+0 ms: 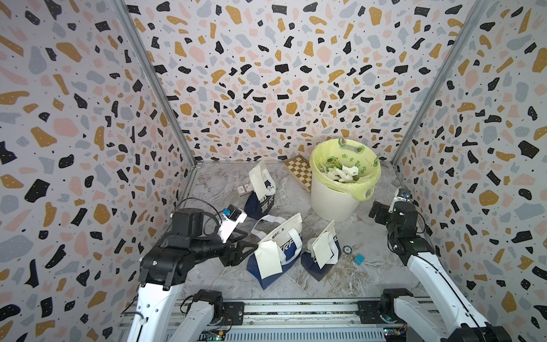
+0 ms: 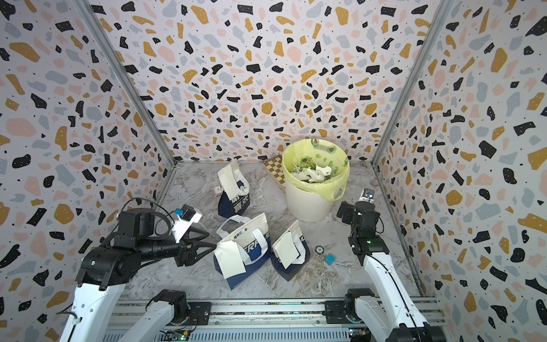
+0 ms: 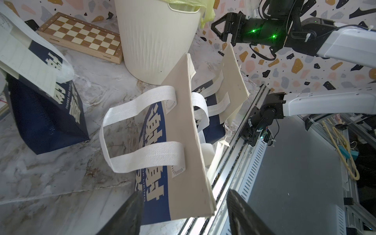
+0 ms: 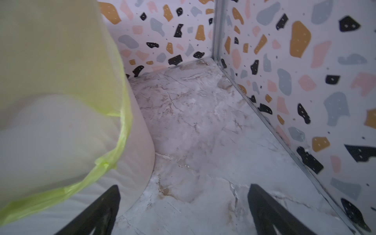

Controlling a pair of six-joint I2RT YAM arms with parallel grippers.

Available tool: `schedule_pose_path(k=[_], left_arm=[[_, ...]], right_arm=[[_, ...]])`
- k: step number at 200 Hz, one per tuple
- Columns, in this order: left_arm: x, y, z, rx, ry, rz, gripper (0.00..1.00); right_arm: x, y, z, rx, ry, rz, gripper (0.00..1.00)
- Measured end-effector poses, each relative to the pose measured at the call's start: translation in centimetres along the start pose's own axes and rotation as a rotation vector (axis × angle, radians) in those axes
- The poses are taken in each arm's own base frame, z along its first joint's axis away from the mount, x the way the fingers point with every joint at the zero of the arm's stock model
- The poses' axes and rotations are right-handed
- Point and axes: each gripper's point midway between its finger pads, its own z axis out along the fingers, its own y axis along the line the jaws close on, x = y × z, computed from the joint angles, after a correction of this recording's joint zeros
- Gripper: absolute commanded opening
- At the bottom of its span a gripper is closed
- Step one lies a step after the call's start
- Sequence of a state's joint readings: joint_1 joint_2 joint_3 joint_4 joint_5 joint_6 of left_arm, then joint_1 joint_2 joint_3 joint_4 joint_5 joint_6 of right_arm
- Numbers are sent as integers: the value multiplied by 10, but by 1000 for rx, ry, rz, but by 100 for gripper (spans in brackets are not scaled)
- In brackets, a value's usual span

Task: Shred takeout receipts and throw away
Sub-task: Pick up the takeout bag at the center of the board.

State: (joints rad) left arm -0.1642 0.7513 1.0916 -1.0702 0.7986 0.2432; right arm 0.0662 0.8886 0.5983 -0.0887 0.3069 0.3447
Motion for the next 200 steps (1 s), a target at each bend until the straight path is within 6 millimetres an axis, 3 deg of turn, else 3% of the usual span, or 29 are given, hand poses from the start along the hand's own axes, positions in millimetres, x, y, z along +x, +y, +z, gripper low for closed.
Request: schedule_pose_path(k=[36, 65, 84, 104, 124, 135, 147, 176, 200], left_arm=[[-2, 1, 12, 43, 25, 24, 55], [1, -5, 18, 73, 50, 57, 52], [5, -5, 21, 80, 65, 66, 44], [6, -3, 23, 76, 76, 77, 29], [6, -2, 25, 82, 83, 78, 22], [7, -2, 27, 87, 90, 78, 12], [7, -1, 28, 89, 93, 78, 0], [6, 0, 30, 89, 95, 89, 0], [3, 2, 30, 76, 87, 101, 0]], right_arm=[[14, -20, -9, 95, 43, 103, 100], [7, -26, -18, 121, 30, 116, 100], [-15, -24, -28, 109, -17, 114, 99], [-48, -18, -42, 81, -91, 106, 99], [-81, -13, -59, 50, -174, 92, 99], [-96, -10, -68, 30, -217, 79, 98], [-110, -4, -77, -2, -255, 56, 96], [-136, 23, -93, -144, -316, -45, 93], [-154, 72, -109, -379, -340, -176, 91]])
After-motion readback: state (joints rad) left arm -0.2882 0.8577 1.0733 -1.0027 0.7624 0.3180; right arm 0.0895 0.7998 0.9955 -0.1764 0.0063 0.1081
